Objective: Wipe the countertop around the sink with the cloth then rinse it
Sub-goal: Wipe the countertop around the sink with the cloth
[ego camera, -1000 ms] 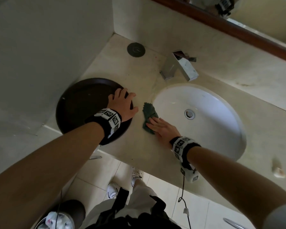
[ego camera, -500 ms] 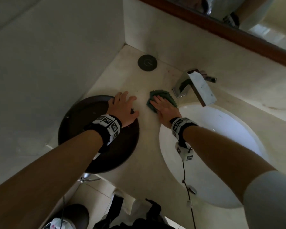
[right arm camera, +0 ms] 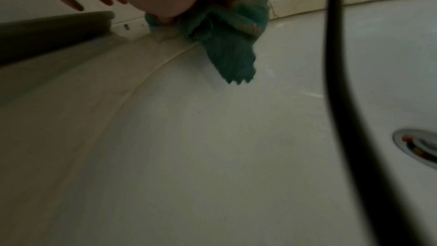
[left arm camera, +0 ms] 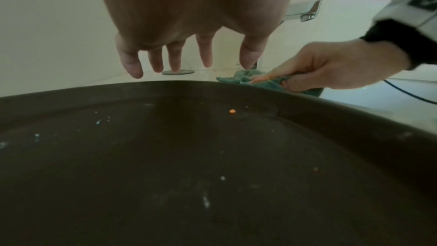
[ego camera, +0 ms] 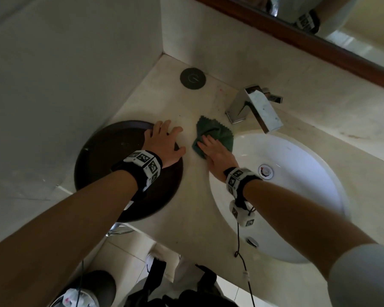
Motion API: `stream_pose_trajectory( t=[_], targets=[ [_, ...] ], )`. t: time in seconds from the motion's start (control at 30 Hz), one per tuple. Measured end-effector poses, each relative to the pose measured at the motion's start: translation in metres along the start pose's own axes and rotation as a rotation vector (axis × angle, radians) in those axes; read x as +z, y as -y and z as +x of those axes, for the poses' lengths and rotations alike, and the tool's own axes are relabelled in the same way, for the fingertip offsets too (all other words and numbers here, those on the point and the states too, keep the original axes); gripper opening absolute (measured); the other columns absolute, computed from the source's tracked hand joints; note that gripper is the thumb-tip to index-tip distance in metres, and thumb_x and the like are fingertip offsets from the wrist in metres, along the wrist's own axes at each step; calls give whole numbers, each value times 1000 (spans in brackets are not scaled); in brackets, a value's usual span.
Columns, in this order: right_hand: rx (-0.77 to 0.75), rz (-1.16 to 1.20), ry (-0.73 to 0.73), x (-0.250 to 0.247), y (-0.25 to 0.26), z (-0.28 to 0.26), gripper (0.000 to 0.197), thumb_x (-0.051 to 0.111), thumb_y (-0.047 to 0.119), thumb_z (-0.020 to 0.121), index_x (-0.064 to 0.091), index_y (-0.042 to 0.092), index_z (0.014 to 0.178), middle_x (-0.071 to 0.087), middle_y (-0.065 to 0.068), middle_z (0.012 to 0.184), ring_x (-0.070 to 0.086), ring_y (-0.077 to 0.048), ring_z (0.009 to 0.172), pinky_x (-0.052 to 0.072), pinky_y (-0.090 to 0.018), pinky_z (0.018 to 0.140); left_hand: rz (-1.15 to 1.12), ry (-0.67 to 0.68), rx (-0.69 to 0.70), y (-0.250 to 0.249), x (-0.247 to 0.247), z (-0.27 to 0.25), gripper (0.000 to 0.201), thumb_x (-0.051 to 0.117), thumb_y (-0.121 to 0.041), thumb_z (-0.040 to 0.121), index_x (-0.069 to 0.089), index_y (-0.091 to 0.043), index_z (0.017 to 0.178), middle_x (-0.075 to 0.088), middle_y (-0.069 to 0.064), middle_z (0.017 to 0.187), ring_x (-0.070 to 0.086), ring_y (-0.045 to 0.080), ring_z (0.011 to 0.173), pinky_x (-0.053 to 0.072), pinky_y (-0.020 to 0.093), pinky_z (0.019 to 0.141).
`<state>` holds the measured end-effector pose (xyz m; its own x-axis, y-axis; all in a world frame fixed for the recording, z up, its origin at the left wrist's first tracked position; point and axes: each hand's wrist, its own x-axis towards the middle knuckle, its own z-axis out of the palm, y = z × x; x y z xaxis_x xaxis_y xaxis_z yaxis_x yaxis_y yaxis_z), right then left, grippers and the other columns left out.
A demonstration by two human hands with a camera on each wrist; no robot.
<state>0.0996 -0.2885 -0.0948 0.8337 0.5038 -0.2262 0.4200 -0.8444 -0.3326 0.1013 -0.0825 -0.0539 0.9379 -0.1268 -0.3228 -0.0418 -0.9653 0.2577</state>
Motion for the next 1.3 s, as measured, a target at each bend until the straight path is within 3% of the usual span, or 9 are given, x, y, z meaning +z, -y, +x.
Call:
stream_pose_trajectory(
  t=[0.13, 0.23, 0.3, 0.47, 0.57, 0.7, 0.87, 1.03, 1.3],
  targets=[
    [-54, 46, 35, 20, 23, -44, 59, 13, 22, 93, 38, 9, 145, 27, -14, 155, 20, -31, 146, 11, -44, 121, 24, 5, 33, -5, 0, -8, 61, 46, -51, 90, 27, -32, 144, 11, 8, 159, 6, 31, 146, 13, 54, 115],
    [-128, -65, 150, 23, 33, -65, 56, 14, 22, 96, 27, 11, 150, 16, -14, 159, 11, -30, 148, -6, -31, 116, 26, -1, 46, -7, -3, -10, 61, 45, -51, 91, 25, -32, 144, 10, 8, 159, 6, 32, 146, 14, 55, 115],
    [-149, -94, 187, 19, 33, -71, 60, 7, 25, 94, 20, 14, 152, 9, -10, 160, 5, -25, 149, -11, -26, 113, 21, -2, 46, -8, -4, -10, 61, 45, -52, 91, 25, -32, 144, 10, 7, 159, 5, 32, 146, 13, 55, 115],
    [-63, 2, 88, 7, 22, -50, 50, 33, 11, 101, 25, 17, 151, 11, -8, 160, 6, -22, 149, -3, -28, 119, 10, -13, 7, -3, -8, -9, 61, 47, -52, 90, 26, -33, 144, 11, 7, 160, 6, 31, 146, 13, 54, 116],
    [8, -29, 60, 1, 6, -14, 51, 33, 18, 101, 23, 16, 151, 10, -11, 161, 6, -25, 149, -2, -32, 119, 9, -12, -31, 4, -8, -6, 62, 46, -52, 89, 26, -33, 144, 10, 7, 160, 5, 31, 146, 12, 54, 116],
    [80, -144, 89, -6, -6, 29, 58, 28, 30, 101, 6, 16, 154, -7, -11, 161, -4, -27, 148, -4, -39, 120, 5, -3, -79, 13, -7, -3, 62, 47, -53, 89, 26, -32, 145, 10, 7, 159, 4, 31, 147, 12, 54, 115],
    [51, -182, 94, -6, 4, 50, 59, 26, 33, 101, 2, 21, 153, -11, -5, 161, -8, -22, 148, -1, -40, 119, 1, 6, -113, 21, -7, -2, 63, 47, -52, 88, 26, -32, 144, 10, 7, 159, 5, 30, 146, 13, 55, 115],
    [-5, -222, 106, 4, 10, 30, 59, 25, 34, 100, 3, 21, 153, -10, -5, 161, -7, -21, 149, 3, -41, 120, -1, -15, -109, 13, -12, -11, 63, 49, -51, 88, 27, -32, 144, 11, 7, 159, 6, 30, 146, 12, 54, 115],
    [24, -158, 119, 31, 37, -45, 62, 28, 31, 101, 2, 11, 153, -9, -10, 161, -7, -23, 149, -1, -37, 121, 18, -30, -36, -2, -9, -39, 62, 49, -51, 88, 28, -31, 143, 13, 9, 158, 6, 32, 146, 15, 56, 114]
  ],
)
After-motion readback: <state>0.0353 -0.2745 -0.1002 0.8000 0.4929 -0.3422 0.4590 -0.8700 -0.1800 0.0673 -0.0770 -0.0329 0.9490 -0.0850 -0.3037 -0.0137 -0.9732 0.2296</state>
